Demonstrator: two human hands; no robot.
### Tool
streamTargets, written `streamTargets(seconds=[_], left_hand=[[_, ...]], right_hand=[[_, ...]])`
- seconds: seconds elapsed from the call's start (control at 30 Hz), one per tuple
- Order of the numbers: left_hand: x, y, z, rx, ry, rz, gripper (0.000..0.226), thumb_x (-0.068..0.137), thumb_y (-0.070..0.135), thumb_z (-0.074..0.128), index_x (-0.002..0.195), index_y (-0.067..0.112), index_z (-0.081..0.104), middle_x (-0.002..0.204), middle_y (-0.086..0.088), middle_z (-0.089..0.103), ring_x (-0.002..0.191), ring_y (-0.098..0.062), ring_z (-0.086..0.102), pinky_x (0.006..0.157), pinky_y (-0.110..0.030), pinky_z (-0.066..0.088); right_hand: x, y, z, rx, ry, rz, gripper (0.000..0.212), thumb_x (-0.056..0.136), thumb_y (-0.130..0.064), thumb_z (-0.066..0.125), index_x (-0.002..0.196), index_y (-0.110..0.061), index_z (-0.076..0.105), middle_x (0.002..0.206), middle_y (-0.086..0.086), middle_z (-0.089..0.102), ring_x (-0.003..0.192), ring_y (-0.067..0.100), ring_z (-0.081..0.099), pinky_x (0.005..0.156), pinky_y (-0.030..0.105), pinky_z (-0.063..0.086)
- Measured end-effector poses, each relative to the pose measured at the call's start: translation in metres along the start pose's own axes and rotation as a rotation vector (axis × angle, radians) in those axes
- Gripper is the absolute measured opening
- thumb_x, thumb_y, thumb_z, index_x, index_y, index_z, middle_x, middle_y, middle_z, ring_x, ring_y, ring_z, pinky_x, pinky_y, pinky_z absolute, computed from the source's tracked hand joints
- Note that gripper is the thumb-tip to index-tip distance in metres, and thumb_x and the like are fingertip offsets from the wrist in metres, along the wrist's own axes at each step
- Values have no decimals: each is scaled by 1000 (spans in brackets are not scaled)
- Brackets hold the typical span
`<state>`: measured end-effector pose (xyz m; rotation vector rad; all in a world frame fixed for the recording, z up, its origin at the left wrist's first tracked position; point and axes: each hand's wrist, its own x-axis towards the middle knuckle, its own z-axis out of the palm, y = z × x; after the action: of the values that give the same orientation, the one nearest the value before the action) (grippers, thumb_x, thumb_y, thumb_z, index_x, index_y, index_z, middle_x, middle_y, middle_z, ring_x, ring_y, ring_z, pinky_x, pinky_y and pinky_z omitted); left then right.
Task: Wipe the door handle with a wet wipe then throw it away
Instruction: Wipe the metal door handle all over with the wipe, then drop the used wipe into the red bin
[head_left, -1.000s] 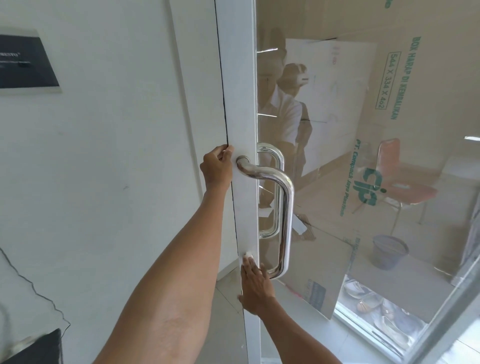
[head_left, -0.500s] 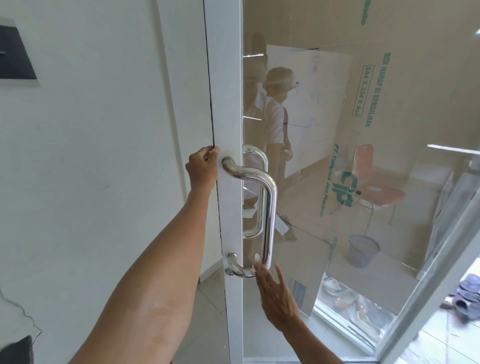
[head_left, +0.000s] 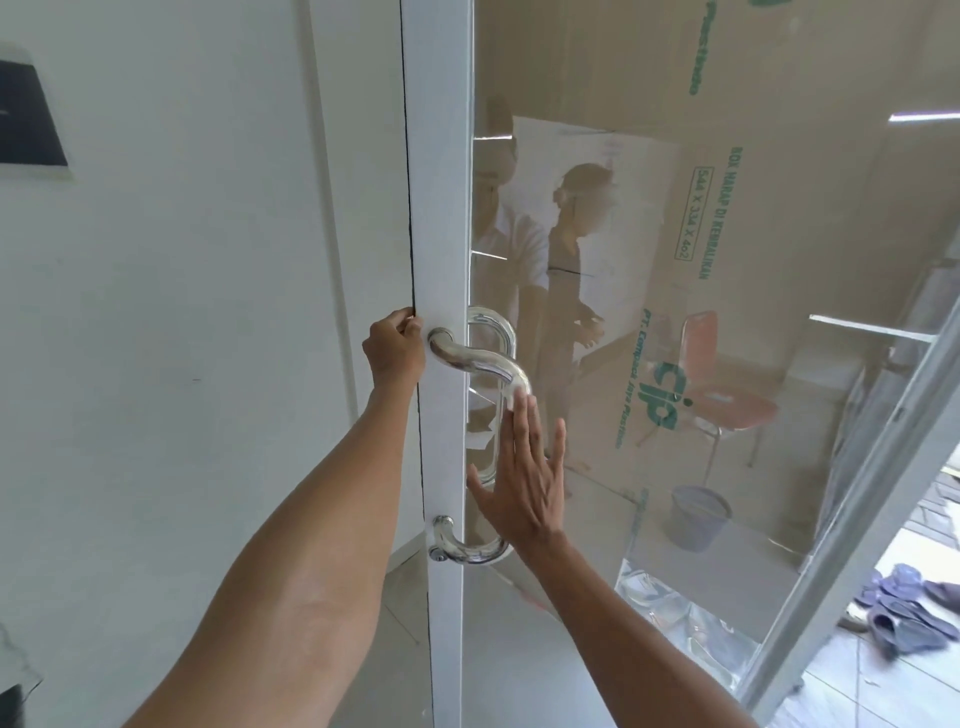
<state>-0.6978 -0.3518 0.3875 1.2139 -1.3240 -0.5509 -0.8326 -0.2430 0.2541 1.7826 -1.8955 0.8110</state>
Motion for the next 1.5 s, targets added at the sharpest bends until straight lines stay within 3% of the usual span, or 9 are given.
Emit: streamTargets(seconds=[0.23, 0.33, 0.43, 0.6, 0.77, 1.03, 1.17, 1.33, 1.5], left_hand=[[-3, 0, -4, 3, -58, -29, 36, 96, 8, 41, 127, 12, 60, 130, -8, 62, 121, -27, 55, 95, -19, 35], [-6, 0, -11, 24, -140, -49, 41, 97, 11, 35, 131, 18, 58, 133, -5, 60, 122, -26, 55, 106, -28, 39], [-11, -7, -27, 116, -241, -54, 42, 98, 12, 33, 131, 18, 57, 134, -8, 58, 126, -26, 52, 111, -37, 38], [-16, -31, -67, 227, -238, -163, 45, 92, 1, 37, 127, 17, 61, 137, -8, 56, 128, -25, 50, 106, -26, 37], [-24, -61, -130, 199, -241, -260, 57, 82, -5, 37, 121, 27, 64, 122, -7, 66, 103, -18, 60, 74, -17, 46], [-16, -105, -216, 113, -238, -331, 50, 85, -7, 50, 122, 23, 64, 116, -9, 68, 100, -23, 65, 82, -26, 51], [-15, -127, -251, 93, -204, -359, 55, 83, -11, 47, 123, 23, 64, 116, -9, 68, 108, -26, 64, 80, -26, 47], [-23, -177, -276, 49, -153, -403, 48, 83, -6, 48, 121, 17, 65, 118, -10, 68, 113, -26, 62, 99, -33, 46], [-51, -262, -273, -66, -70, -563, 40, 80, 4, 56, 115, 20, 67, 106, -13, 71, 84, -20, 61, 83, -31, 49]], right_hand=[[39, -39, -27, 179, 137, 109, 107, 78, -68, 47, 153, -7, 2, 163, 7, -5, 150, 18, -2, 120, 46, 0], [54, -50, -41, 163, 122, 1, 98, 82, -67, 43, 153, -8, 11, 163, 8, 3, 150, 17, 3, 121, 46, 2], [62, -66, -49, 193, 134, -98, 79, 88, -53, 45, 148, -7, 25, 161, 10, 16, 148, 18, 15, 121, 48, 7], [61, -97, -41, 288, 119, -161, 55, 92, -27, 52, 140, -2, 42, 152, 15, 37, 140, 24, 36, 118, 41, 27], [51, -142, -13, 373, -89, -265, 58, 92, -19, 51, 146, -6, 33, 158, 8, 27, 142, 21, 34, 100, 35, 46], [46, -225, 27, 443, -369, -282, 59, 96, -24, 47, 150, -13, 25, 160, 2, 21, 143, 18, 29, 108, 37, 39], [44, -268, 44, 570, -476, -255, 48, 95, -22, 49, 141, -13, 42, 147, 5, 46, 133, 25, 44, 108, 39, 38], [31, -310, 88, 727, -577, -257, 32, 91, -12, 48, 118, -11, 66, 124, 5, 66, 111, 27, 60, 94, 33, 44], [-18, -330, 158, 836, -740, -169, 27, 91, -13, 46, 105, -8, 69, 109, 7, 71, 103, 28, 63, 91, 36, 48]])
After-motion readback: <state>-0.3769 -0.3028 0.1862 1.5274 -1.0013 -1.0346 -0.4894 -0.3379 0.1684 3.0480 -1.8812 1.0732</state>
